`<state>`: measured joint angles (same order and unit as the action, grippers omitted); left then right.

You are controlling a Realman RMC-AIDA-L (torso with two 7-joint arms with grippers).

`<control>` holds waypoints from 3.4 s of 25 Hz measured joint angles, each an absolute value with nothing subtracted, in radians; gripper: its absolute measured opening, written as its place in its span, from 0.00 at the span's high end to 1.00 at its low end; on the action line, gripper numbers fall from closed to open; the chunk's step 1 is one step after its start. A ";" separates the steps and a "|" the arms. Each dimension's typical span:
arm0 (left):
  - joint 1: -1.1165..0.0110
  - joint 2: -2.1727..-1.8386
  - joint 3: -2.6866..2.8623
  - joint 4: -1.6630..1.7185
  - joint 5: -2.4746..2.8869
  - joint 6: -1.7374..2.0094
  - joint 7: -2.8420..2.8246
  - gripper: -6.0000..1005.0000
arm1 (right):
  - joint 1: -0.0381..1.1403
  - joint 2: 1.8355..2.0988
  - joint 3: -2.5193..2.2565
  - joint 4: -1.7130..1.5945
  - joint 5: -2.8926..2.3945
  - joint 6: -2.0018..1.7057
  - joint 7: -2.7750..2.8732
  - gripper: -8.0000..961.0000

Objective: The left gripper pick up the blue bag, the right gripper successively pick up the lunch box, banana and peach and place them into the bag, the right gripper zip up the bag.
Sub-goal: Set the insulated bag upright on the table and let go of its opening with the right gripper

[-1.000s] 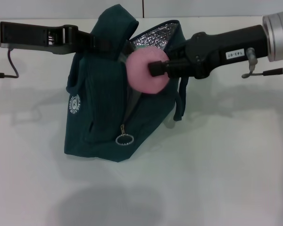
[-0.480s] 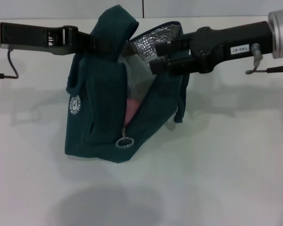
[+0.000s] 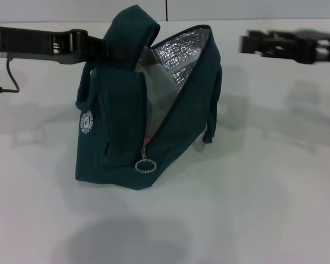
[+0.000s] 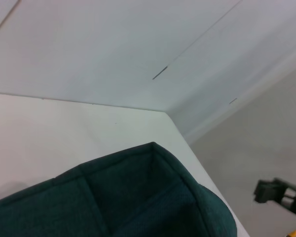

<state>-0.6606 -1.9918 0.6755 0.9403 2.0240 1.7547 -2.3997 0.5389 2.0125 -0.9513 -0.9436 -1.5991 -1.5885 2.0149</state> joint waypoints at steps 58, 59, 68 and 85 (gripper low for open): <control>-0.671 -2.021 0.721 0.940 2.017 1.755 -2.375 0.96 | 0.754 2.028 -0.966 -0.202 -1.389 -1.314 1.914 0.87; -0.671 -2.021 0.721 0.940 2.017 1.755 -2.375 0.96 | 0.753 2.028 -0.967 -0.201 -1.387 -1.315 1.910 0.89; -0.668 -2.023 0.721 0.940 2.005 1.772 -2.373 0.96 | 0.714 2.026 -0.963 -0.208 -1.327 -1.400 1.846 0.97; -0.699 -2.061 0.721 0.775 1.972 1.713 -2.311 0.96 | 0.489 1.998 -0.960 -0.349 -1.243 -1.638 1.820 0.97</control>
